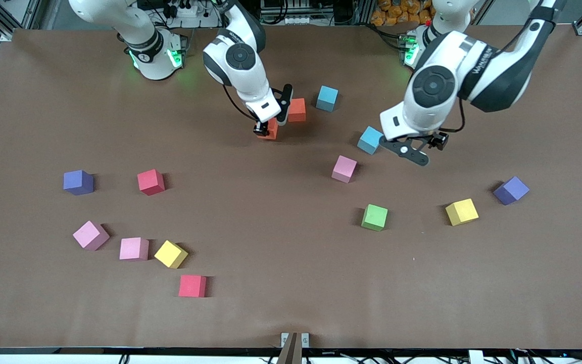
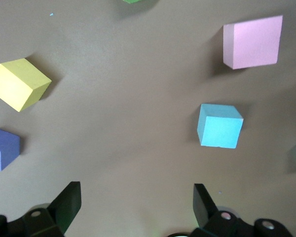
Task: Form number 2 with 11 blocks
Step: 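Carry the right gripper's orange cube beside the placed orange cube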
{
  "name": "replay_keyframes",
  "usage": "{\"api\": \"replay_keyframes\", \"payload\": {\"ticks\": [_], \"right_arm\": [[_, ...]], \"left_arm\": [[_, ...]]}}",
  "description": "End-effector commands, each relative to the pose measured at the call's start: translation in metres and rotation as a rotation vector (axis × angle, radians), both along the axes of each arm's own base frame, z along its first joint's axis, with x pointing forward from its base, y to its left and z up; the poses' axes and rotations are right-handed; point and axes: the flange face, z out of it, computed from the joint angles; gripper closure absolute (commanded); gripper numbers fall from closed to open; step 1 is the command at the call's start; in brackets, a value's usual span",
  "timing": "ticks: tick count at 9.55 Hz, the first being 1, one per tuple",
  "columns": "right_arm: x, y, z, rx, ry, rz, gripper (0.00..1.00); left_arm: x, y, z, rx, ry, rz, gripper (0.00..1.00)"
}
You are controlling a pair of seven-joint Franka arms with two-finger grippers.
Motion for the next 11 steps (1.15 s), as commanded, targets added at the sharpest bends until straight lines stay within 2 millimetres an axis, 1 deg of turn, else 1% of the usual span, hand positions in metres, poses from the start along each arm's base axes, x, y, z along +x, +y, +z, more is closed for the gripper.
{"api": "replay_keyframes", "payload": {"ticks": [1, 2, 3, 4, 6, 7, 8, 11], "right_arm": [[-0.031, 0.002, 0.001, 0.000, -0.007, -0.035, 0.55], [-0.045, 0.011, 0.000, -0.008, -0.012, -0.045, 0.55], [-0.055, 0.016, -0.002, -0.017, -0.015, -0.051, 0.55], [-0.062, 0.021, -0.004, -0.020, -0.017, -0.050, 0.55], [-0.065, 0.024, -0.008, -0.012, -0.030, -0.037, 0.55], [-0.069, 0.027, -0.015, -0.008, -0.036, -0.028, 0.55], [-0.069, 0.027, -0.022, -0.009, -0.038, -0.028, 0.55], [-0.076, 0.031, -0.033, -0.012, -0.040, -0.023, 0.55]], "left_arm": [[-0.008, -0.001, 0.013, -0.021, -0.024, 0.075, 0.00], [-0.010, -0.002, 0.012, -0.031, -0.016, 0.103, 0.00], [-0.012, -0.003, 0.010, -0.023, -0.015, 0.130, 0.00], [-0.015, -0.004, 0.012, -0.011, -0.027, 0.146, 0.00], [-0.017, -0.009, 0.014, -0.043, -0.010, 0.169, 0.00], [-0.014, -0.006, 0.014, -0.057, -0.002, 0.185, 0.00], [-0.010, 0.002, 0.012, -0.065, 0.006, 0.211, 0.00], [-0.005, 0.013, 0.013, -0.093, 0.024, 0.261, 0.00]]}}
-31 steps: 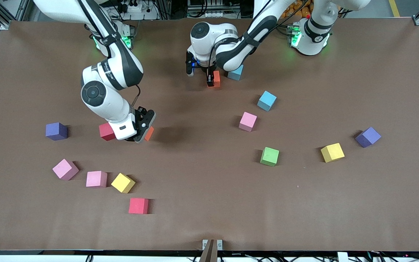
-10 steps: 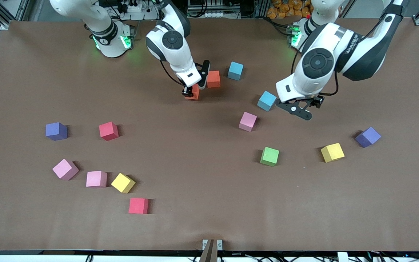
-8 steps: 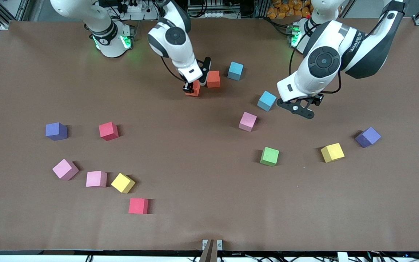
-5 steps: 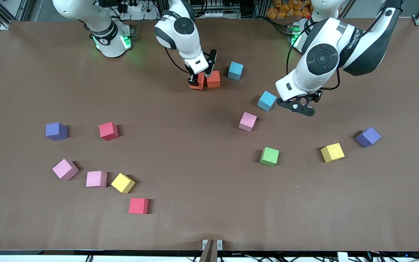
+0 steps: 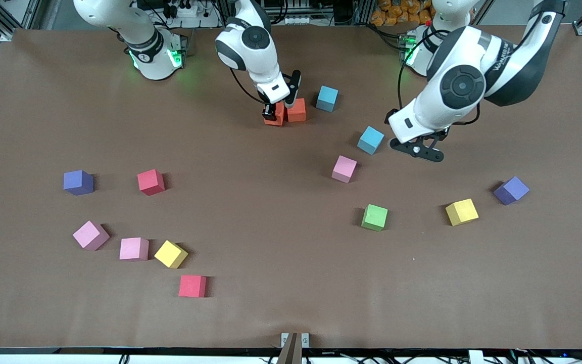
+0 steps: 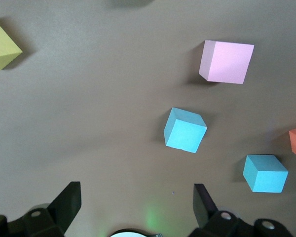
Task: Form number 2 with 11 blocks
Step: 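Set the orange cube against the other and open the right gripper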
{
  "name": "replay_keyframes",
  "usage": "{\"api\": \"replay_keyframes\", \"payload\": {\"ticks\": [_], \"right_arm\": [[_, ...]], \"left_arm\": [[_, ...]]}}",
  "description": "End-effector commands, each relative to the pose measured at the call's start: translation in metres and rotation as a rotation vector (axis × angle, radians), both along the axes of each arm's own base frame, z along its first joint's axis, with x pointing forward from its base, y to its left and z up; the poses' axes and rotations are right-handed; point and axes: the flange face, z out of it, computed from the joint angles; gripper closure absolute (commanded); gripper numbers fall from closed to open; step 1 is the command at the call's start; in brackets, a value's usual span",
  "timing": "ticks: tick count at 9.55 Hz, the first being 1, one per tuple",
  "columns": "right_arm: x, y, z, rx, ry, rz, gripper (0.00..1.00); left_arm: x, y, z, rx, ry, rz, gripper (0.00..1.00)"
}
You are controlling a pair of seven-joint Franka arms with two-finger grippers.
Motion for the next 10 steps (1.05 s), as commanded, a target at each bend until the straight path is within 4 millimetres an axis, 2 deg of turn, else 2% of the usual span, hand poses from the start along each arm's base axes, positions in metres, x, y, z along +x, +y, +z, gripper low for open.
{"api": "replay_keyframes", "payload": {"ticks": [1, 5, 10], "right_arm": [[-0.010, 0.002, -0.008, -0.002, -0.004, -0.013, 0.55], [-0.019, 0.009, -0.013, 0.008, -0.014, 0.008, 0.56], [-0.013, 0.012, -0.013, 0.014, -0.022, 0.001, 0.56]], "left_arm": [[-0.002, 0.004, 0.004, -0.003, -0.010, 0.039, 0.00], [0.004, 0.018, 0.006, -0.044, 0.019, 0.123, 0.00], [0.011, 0.032, 0.005, -0.053, 0.025, 0.138, 0.00]]}}
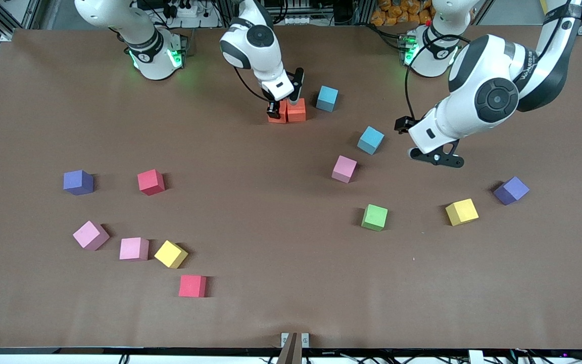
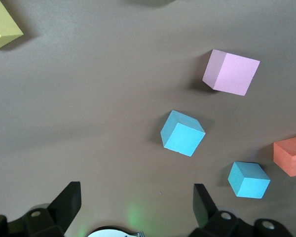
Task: Form number 2 with 11 blocks
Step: 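Set the orange cube against the other and open the right gripper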
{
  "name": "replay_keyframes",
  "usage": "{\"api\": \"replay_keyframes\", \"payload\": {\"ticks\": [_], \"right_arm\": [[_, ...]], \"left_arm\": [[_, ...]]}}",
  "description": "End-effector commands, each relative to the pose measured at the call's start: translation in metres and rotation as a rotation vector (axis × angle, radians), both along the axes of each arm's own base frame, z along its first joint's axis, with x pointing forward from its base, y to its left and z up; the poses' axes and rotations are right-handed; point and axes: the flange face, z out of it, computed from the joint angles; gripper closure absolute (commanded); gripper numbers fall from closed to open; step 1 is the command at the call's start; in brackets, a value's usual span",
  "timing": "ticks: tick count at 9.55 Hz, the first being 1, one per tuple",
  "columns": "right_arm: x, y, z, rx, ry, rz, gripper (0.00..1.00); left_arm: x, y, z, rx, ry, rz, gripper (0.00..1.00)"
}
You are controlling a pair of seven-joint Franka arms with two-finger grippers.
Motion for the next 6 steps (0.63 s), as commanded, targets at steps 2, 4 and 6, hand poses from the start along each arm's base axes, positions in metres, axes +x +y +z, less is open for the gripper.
{"api": "replay_keyframes", "payload": {"ticks": [2, 4, 6], "right_arm": [[0.003, 0.005, -0.001, 0.010, -0.015, -0.016, 0.56], [0.003, 0.005, -0.002, 0.010, -0.015, -0.016, 0.56], [0.001, 0.008, -0.002, 0.012, -0.015, -0.020, 0.57]], "left_arm": [[-0.004, -0.002, 0.007, -0.004, -0.006, 0.007, 0.00], [-0.010, -0.007, 0.007, 0.006, 0.019, -0.008, 0.00], [-0.015, -0.013, 0.006, 0.012, 0.034, -0.022, 0.00]]}}
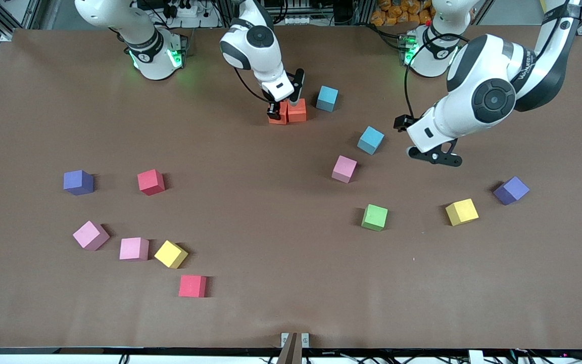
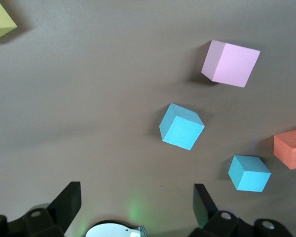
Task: Form number 2 with 11 blocks
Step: 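Set the orange cube against the other and open the right gripper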
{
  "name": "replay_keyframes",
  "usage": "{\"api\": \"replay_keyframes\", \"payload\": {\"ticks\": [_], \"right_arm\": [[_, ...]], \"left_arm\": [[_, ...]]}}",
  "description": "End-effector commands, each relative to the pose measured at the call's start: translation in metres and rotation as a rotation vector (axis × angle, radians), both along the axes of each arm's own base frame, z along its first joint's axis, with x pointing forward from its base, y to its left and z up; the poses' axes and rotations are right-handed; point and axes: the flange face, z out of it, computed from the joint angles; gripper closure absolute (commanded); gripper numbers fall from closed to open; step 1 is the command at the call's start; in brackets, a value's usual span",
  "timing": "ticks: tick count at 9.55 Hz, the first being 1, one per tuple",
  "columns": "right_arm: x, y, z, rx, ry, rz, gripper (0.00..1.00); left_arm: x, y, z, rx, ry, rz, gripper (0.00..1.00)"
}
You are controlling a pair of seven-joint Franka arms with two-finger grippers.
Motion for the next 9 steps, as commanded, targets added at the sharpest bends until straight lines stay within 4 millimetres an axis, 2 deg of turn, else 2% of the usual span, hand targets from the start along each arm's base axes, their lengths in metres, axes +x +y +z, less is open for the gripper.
{"api": "replay_keyframes", "payload": {"ticks": [1, 3, 4, 5, 9], "right_arm": [[-0.003, 0.010, -0.003, 0.007, -0.008, -0.021, 0.56], [-0.003, 0.014, -0.006, 0.007, -0.009, -0.022, 0.56], [-0.003, 0.015, -0.007, 0.006, -0.008, -0.036, 0.46], [-0.003, 0.017, -0.007, 0.008, -0.006, -0.063, 0.02], [-0.003, 0.021, -0.005, 0.015, -0.006, -0.073, 0.00]], "left_arm": [[-0.009, -0.006, 0.007, 0.004, 0.008, 0.000, 0.00], [-0.010, -0.009, 0.007, -0.019, 0.021, 0.021, 0.00], [-0.010, -0.009, 0.007, -0.018, 0.021, 0.022, 0.00], [-0.010, -0.009, 0.007, -0.019, 0.022, 0.022, 0.00], [-0.011, -0.011, 0.007, -0.032, 0.029, 0.035, 0.00]]}}
